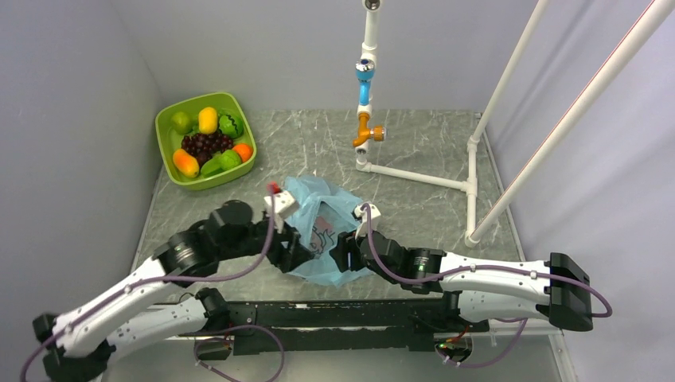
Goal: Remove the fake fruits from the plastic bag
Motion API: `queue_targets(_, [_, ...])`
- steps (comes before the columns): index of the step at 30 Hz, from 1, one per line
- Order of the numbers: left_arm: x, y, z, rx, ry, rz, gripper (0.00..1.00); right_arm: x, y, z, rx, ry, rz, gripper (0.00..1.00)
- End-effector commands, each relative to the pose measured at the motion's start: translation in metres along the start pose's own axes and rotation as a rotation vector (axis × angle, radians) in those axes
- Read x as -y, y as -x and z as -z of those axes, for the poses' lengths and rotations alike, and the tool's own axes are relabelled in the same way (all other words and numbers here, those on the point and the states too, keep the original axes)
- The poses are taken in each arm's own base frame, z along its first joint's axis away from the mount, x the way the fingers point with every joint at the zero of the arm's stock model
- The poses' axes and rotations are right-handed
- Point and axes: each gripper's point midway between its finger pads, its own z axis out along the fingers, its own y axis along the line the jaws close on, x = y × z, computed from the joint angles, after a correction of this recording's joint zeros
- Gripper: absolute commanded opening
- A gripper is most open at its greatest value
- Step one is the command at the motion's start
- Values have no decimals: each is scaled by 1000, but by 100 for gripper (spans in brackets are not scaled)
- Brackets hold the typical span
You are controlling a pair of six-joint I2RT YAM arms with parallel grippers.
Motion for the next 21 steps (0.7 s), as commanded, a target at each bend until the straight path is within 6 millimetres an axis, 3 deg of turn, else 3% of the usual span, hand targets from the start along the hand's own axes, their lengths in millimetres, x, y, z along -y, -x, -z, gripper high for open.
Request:
queue_targets(1, [-6, 5, -25, -33, 128, -91, 73, -14, 26, 3, 57, 26, -29, 59])
queue_targets(6, [4, 29, -31, 71, 116, -68, 77, -9, 24, 6, 67, 25, -42, 59])
queue_targets(11, [52, 99, 0, 271, -65, -92, 83, -3, 21, 10, 65, 15, -44, 59])
queue_targets(14, [67, 125, 15, 313, -102, -97, 85, -3, 23, 11, 73, 18, -47, 59])
queue_targets(17, [71, 126, 10, 268, -108, -85, 87, -2, 27, 14, 85, 13, -54, 59])
queue_targets(21, [77, 107, -10, 166, -152, -66, 87, 4, 28, 19, 105, 1, -71, 59])
